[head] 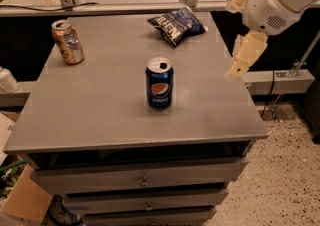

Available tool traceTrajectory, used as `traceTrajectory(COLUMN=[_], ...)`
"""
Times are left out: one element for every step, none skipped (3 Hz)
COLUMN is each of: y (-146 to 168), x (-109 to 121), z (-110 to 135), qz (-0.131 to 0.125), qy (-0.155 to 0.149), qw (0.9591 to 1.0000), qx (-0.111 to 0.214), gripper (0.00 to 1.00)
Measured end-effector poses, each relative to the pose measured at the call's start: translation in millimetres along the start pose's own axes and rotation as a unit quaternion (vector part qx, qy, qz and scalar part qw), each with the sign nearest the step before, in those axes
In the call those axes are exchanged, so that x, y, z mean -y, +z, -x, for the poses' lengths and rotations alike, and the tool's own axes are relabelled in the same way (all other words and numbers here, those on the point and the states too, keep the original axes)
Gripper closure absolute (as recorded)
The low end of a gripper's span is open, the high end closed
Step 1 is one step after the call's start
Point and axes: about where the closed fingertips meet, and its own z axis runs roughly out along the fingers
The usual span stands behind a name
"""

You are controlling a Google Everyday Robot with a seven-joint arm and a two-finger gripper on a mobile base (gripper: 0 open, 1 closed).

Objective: Move blue chip bag near orange can

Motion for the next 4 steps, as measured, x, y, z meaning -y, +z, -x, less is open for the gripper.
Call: traceTrajectory(y=[9, 30, 54, 82], x=[9, 29, 55, 79], z=[2, 6, 5, 2], qz=[-0.009, -0.015, -0.024, -0.039], qy=[0.005, 0.008, 0.014, 0.025], qw=[0.9998, 0.9988, 0.9967, 0.9929], qx=[0.019, 0.046, 0.076, 0.11], gripper=[0.0, 0.0, 0.0, 0.0])
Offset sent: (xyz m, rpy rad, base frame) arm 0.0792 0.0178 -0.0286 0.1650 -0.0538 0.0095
